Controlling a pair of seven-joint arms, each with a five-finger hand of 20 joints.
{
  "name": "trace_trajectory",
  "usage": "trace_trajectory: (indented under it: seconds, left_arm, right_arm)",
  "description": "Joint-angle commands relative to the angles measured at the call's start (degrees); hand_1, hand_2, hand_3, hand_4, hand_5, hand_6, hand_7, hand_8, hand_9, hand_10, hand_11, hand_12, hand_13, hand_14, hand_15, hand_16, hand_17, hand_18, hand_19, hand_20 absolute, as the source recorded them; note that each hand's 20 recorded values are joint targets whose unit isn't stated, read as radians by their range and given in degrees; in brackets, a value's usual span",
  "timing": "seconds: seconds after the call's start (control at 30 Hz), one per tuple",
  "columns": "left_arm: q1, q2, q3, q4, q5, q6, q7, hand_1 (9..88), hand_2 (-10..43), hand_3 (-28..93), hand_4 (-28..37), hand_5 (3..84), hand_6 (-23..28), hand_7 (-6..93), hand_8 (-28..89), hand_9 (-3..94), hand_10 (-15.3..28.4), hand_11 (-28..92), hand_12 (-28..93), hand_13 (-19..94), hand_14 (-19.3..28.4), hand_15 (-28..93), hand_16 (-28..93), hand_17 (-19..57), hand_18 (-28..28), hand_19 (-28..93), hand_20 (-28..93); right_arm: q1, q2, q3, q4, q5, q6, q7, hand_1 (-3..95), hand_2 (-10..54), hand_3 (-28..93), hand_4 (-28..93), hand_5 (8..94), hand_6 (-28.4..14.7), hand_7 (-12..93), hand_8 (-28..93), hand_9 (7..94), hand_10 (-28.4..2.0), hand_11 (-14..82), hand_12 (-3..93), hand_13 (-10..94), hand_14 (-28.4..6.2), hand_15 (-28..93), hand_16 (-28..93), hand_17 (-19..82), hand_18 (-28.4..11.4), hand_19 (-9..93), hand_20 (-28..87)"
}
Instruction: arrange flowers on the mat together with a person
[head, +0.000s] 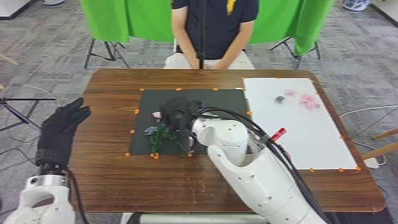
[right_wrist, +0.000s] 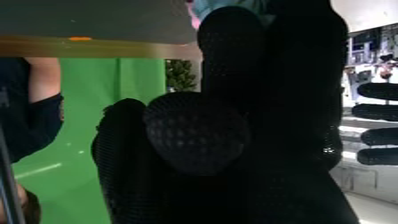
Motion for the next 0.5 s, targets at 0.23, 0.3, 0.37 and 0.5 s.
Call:
trace_trajectory:
  seconds: [0.23, 0.3, 0.37, 0.5]
  left_arm:
    - [0.0, -0.61, -0.15, 0.02, 0.32, -0.86, -0.15, 20.9, 2.6, 64, -27.7, 45.0, 4.4, 12.7, -5, 43.6, 13.6, 17, 15, 32, 16.2, 9, 5, 2.3, 10.2, 3, 13]
    - [-0.1, -0.57, -0.10, 0.04, 0.34, -0.85, -0.21, 21.2, 2.3, 64, -27.5, 45.0, 4.4, 12.7, -5, 43.7, 13.6, 17, 15, 32, 16.1, 9, 5, 2.3, 10.2, 3, 13]
    - [0.0, -0.39, -0.07, 0.06, 0.33, -0.97, -0.46, 21.3, 2.2, 64, -27.2, 45.0, 4.4, 12.7, -5, 43.7, 13.5, 17, 15, 32, 16.1, 9, 5, 2.3, 10.2, 3, 13]
    - [0.0, -0.36, -0.18, 0.11, 0.46, -1.27, -0.60, 21.6, 1.7, 64, -26.6, 44.9, 4.3, 12.8, -5, 43.6, 13.6, 17, 14, 32, 16.2, 9, 5, 2.3, 10.2, 3, 13]
  right_arm:
    - [0.8, 0.8, 0.1, -0.6, 0.3, -0.2, -0.3, 85.3, -9.5, -28, 37, 79.0, 4.3, 16, 0, 93.7, -8.2, 33.4, 20.6, 94, 0.3, 62, 17, 73, -9.7, 93, 45]
    - [0.9, 1.0, 0.1, -0.8, 0.3, -0.2, -0.3, 85.2, -9.5, -28, 37, 78.8, 4.2, 16, 0, 93.7, -8.2, 33.4, 20.5, 94, 0.3, 62, 17, 72, -9.6, 93, 45]
    - [0.8, 1.1, 0.4, -0.9, 0.6, -0.4, -0.1, 84.6, -9.5, -28, 37, 78.2, 4.4, 16, 0, 93.7, -8.3, 33.2, 20.4, 94, 0.2, 62, 17, 72, -9.6, 93, 45]
    - [0.8, 1.7, 0.5, -1.3, 1.4, -0.9, 0.5, 81.2, -9.5, -28, 42, 75.3, 4.7, 17, -2, 93.7, -8.6, 33.5, 18.8, 94, 0.2, 62, 18, 72, -9.7, 93, 45]
